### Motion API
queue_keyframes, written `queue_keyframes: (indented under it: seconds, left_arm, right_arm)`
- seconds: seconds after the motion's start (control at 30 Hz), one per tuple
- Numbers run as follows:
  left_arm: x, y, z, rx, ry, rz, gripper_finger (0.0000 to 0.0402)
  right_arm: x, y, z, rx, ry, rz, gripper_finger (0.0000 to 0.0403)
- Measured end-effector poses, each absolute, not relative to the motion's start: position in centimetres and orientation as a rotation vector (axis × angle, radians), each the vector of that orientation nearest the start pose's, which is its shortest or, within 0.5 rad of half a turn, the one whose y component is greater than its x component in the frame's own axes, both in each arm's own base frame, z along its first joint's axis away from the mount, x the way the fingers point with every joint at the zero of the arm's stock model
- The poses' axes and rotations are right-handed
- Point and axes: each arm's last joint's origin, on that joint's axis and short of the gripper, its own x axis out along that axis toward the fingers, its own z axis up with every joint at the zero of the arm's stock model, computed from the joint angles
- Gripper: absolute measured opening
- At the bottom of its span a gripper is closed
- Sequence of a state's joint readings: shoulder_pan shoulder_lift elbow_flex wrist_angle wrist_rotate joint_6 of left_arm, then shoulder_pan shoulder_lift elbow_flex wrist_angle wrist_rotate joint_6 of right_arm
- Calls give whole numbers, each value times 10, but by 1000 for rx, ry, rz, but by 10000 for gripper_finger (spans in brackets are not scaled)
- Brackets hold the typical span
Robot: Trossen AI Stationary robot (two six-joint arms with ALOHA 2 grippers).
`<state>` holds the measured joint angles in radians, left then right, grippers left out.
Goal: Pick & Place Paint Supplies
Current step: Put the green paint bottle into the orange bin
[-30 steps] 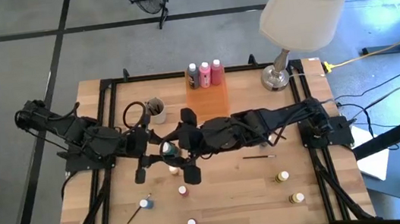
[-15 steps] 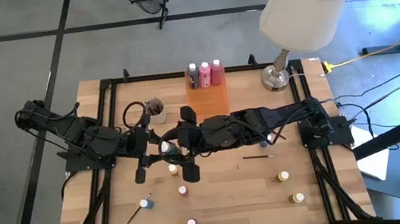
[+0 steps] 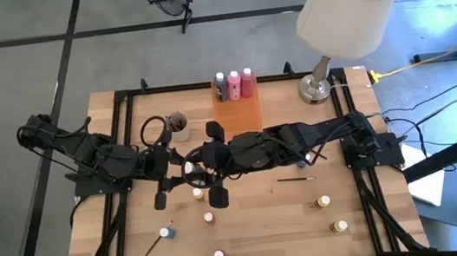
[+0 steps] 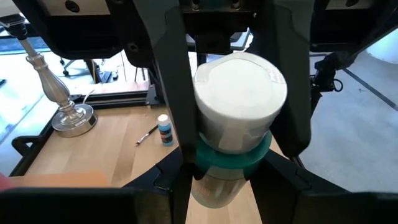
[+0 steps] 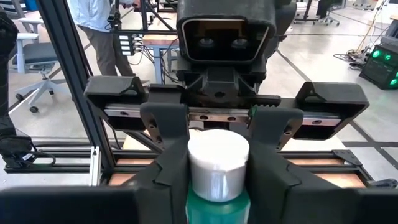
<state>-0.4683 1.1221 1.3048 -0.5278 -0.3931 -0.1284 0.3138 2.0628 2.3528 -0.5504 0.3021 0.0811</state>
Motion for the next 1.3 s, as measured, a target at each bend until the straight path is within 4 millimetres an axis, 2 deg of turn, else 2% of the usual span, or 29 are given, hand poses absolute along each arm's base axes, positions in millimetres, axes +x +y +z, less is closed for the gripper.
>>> queue_keyframes:
  seconds: [0.37, 0.97, 1.3]
  left_arm:
    - [205, -92, 413, 12, 323, -84, 139]
    - [204, -92, 413, 45, 320, -84, 216]
    - [180, -78, 413, 65, 387, -12, 232]
  right_arm:
    - [435, 132, 439, 8, 255, 0, 120]
    - [434, 132, 437, 13, 273, -4, 120]
    - [426, 133, 437, 106, 324, -19, 120]
